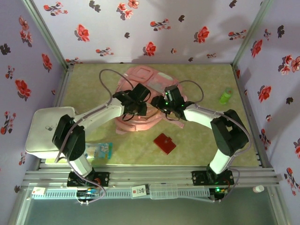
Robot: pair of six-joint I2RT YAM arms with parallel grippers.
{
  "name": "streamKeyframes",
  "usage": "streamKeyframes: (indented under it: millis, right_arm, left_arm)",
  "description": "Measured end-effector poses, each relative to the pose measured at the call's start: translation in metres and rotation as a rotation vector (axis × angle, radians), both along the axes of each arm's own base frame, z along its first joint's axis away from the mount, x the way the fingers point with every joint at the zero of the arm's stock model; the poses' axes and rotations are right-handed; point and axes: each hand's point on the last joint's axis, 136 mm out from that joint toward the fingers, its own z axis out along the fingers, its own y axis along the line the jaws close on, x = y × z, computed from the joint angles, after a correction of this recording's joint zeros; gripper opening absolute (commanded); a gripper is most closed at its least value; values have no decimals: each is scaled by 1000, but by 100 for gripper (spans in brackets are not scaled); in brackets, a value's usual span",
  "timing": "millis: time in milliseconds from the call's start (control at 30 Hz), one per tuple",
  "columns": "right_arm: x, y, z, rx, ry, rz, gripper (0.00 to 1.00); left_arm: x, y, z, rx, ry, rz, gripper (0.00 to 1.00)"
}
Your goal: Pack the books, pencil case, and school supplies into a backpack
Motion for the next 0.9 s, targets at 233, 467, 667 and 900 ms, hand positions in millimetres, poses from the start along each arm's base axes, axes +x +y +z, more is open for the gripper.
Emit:
streamKeyframes:
  millis: [233, 467, 667, 900]
  right_arm:
    - [3, 3, -3, 16, 9, -7, 32]
    - [5, 5, -4, 31, 17, -2, 25]
    - [6, 6, -5, 31, 18, -1, 21]
    - [8, 4, -4, 25, 11, -9, 16]
  left_arm:
    - [-5, 2, -17, 101, 35, -40, 31]
    - [-8, 0, -27, 196, 42, -84, 22]
    - [-7, 10, -26, 256, 22, -83, 6]
    - [-3, 15, -24, 288, 0, -80, 0]
